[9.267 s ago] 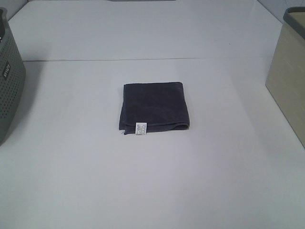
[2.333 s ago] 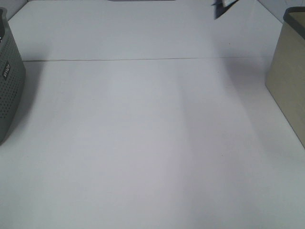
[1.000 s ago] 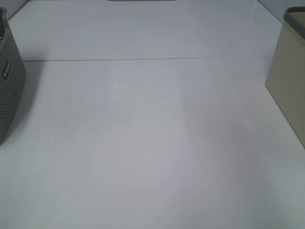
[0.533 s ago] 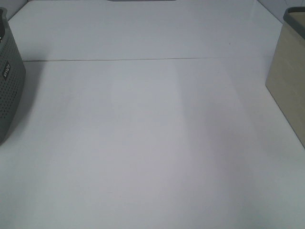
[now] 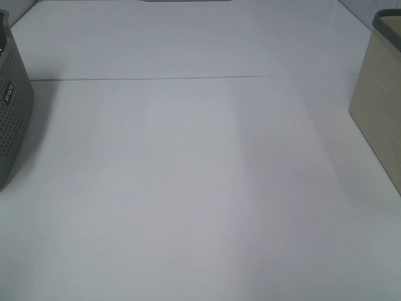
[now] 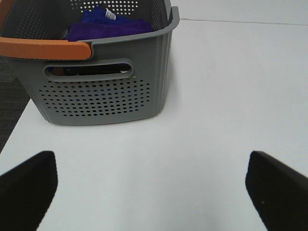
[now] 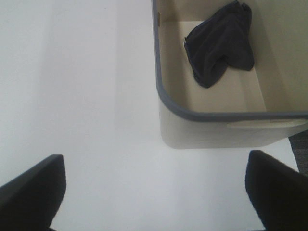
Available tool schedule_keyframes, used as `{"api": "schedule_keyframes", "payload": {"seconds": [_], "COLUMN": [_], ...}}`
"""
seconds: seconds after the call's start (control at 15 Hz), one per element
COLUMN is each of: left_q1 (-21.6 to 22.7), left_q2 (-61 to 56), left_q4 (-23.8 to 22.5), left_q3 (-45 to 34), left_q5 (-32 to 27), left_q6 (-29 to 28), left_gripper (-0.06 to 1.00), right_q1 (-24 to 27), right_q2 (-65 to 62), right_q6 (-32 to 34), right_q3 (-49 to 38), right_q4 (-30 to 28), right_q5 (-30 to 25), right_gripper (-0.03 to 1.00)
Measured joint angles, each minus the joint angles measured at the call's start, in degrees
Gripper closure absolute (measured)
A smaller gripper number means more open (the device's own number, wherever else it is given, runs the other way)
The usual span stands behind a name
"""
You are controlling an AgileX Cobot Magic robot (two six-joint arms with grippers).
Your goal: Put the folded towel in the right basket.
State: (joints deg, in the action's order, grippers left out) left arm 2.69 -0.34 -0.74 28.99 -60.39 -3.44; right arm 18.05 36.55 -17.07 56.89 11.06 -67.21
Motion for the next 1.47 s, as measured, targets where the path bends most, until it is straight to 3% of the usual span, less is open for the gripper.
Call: {"api": "schedule_keyframes", "payload": {"seconds": [0.13,0.4,0.67,1.13,1.47], "left_q1": [0.0,0.0,0.0,0.0,0.0], "left_q2": [0.0,0.0,0.0,0.0,0.0], "left_q4": [0.0,0.0,0.0,0.0,0.0], "left_q3": [0.0,0.0,0.0,0.0,0.0], "left_q5": [0.0,0.0,0.0,0.0,0.0], "left_q6": [0.0,0.0,0.0,0.1,0.2], "left_gripper": [-0.05,-0.05,-0.05,-0.05,-0.05], "right_q1": [-1.8,-13.8,-15.4,-18.6,-19.3], "right_q2": [-8.0,-17.3,-34.5,-36.8,-36.8], "right_q6": [-0.1,1.5,5.2,12.4,13.6], "right_q3": [-8.8,-20.9,-28.8,-30.8,-30.8], "right_q4": [-0.5,-0.5,-1.4,-6.1,-6.9], "right_q5": [0.7,1.7,4.9,3.8,3.8], "right_gripper": [-0.01,-0.01,0.0,0.0,0.0]}}
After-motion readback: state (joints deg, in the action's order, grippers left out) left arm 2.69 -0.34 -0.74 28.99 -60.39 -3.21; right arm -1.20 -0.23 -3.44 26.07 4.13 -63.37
